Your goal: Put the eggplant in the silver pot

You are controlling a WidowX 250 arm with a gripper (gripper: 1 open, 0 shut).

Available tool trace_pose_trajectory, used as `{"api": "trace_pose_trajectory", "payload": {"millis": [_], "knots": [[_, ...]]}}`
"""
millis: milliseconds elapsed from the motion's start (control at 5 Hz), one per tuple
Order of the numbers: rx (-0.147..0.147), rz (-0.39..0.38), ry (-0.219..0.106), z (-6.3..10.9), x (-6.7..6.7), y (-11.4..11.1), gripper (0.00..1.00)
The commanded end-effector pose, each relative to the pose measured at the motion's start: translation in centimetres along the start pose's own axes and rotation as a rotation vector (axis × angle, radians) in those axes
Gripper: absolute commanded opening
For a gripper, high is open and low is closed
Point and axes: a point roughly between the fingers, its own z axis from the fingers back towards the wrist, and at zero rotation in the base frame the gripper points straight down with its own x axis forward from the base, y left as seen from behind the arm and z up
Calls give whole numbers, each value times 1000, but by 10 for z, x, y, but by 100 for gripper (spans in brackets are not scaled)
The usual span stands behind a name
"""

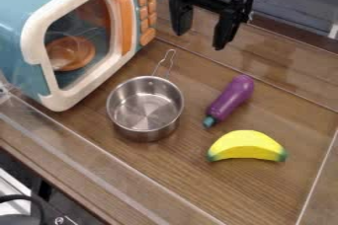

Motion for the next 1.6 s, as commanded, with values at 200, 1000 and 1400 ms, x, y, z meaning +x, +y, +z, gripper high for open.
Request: {"api": "trace_pose_trajectory", "payload": {"millis": [200,1000,1400], "knots": [[-13,-62,48,-38,1,-16,100],[-35,-176,-4,-76,12,-44,100],[-41,-213,-15,-82,14,-49,100]]}}
